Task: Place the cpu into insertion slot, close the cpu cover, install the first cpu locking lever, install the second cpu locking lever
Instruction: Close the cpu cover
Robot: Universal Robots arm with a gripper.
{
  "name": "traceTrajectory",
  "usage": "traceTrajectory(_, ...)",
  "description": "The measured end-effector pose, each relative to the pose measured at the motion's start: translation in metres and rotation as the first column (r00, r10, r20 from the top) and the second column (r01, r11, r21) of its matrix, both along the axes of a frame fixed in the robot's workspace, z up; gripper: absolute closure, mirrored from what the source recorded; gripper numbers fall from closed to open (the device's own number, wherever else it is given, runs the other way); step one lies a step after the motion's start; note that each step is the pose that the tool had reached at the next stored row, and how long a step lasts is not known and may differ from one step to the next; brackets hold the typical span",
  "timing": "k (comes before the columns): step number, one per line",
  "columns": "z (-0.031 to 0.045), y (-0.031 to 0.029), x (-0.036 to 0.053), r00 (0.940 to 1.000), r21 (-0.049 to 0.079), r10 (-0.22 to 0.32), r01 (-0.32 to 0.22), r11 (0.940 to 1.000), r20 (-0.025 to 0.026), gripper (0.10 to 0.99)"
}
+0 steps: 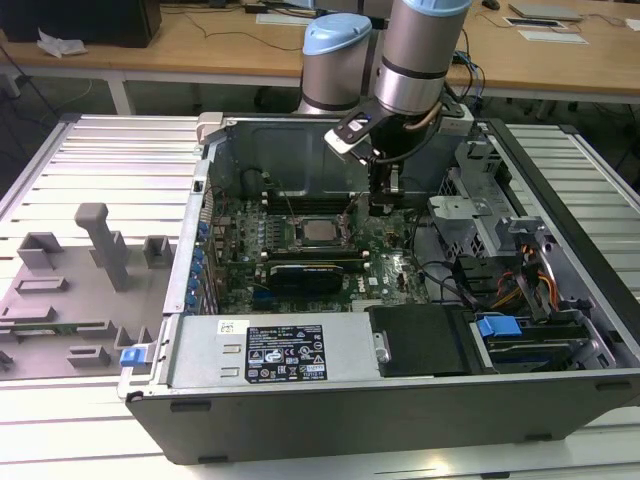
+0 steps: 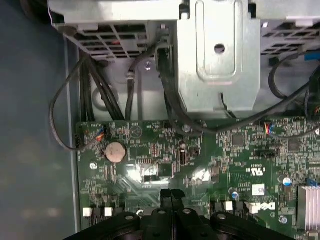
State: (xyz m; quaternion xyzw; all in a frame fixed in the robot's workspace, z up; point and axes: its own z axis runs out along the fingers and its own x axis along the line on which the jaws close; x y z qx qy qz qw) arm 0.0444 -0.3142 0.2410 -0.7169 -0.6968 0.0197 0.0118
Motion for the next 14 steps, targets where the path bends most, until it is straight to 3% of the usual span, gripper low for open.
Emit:
traceTrajectory(7, 0.0, 0.0, -0.0169, 1.0, 0.0, 0.0, 0.0, 1.0, 0.005, 0.98)
traceTrajectory(10, 0.0, 0.0, -0.034, 0.9999, 0.0, 0.0, 0.0, 1.0, 0.0113, 0.98)
traceTrajectory(11, 0.0, 0.0, -0.0435, 0.9999, 0.0, 0.0, 0.0, 1.0, 0.0145, 0.98)
traceTrajectory(14, -0.0001, 0.0, -0.0497, 0.9998, 0.0, 0.0, 0.0, 1.0, 0.018, 0.98)
